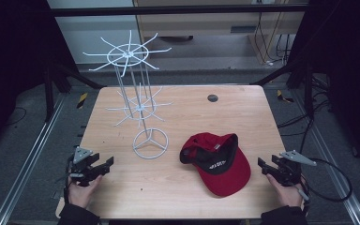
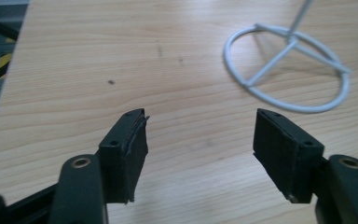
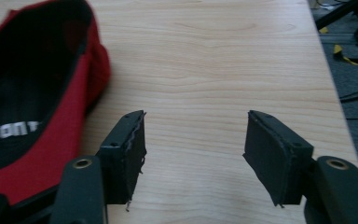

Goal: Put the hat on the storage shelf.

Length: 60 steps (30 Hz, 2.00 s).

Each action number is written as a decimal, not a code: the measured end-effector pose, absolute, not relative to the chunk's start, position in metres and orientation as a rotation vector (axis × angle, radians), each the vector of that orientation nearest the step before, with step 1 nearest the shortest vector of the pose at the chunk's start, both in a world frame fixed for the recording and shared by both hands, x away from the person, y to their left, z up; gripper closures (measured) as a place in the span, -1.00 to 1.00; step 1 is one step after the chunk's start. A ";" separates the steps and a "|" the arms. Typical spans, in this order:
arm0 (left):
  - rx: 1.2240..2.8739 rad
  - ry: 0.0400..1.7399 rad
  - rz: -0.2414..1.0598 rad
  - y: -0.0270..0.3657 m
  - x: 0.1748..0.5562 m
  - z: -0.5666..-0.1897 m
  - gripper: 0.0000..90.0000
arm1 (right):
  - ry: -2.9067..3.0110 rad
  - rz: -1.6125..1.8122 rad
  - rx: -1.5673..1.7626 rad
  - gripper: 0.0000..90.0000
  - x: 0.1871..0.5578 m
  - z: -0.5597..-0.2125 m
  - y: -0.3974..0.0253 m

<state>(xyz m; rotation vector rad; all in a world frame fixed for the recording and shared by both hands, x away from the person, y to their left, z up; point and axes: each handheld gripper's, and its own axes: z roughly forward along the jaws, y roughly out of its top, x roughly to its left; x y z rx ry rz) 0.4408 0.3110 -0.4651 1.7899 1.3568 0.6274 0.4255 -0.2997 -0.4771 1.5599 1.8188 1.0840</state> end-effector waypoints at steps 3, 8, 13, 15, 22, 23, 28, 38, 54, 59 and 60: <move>1.794 1.328 0.620 0.301 0.436 -0.462 -0.17 | 1.835 1.093 1.533 -0.08 0.423 -0.474 -0.294; 1.776 1.297 0.600 0.288 0.430 -0.456 -0.07 | 1.875 1.149 1.477 0.00 0.420 -0.465 -0.280; 1.798 1.265 0.589 0.277 0.431 -0.450 -0.08 | 1.894 1.200 1.451 0.04 0.422 -0.456 -0.272; 1.822 1.256 0.580 0.272 0.433 -0.447 -0.09 | 1.906 1.202 1.436 0.05 0.424 -0.453 -0.268; 1.860 1.194 0.598 0.247 0.436 -0.431 -0.10 | 1.949 1.187 1.398 0.12 0.435 -0.445 -0.264; 1.864 1.181 0.592 0.240 0.437 -0.430 -0.09 | 1.948 1.196 1.401 0.12 0.436 -0.443 -0.263; 1.888 1.153 0.567 0.216 0.443 -0.429 -0.06 | 1.970 1.212 1.386 0.11 0.443 -0.437 -0.257; 1.929 1.094 0.527 0.173 0.452 -0.429 0.05 | 2.021 1.208 1.368 0.13 0.453 -0.443 -0.240; 2.022 1.005 0.443 0.105 0.468 -0.448 0.27 | 2.095 1.145 1.412 0.03 0.469 -0.461 -0.242; 2.065 0.992 0.399 0.096 0.474 -0.458 0.42 | 2.128 1.128 1.435 0.02 0.471 -0.467 -0.243; 2.071 0.994 0.391 0.096 0.475 -0.459 0.46 | 2.134 1.128 1.433 0.03 0.471 -0.469 -0.244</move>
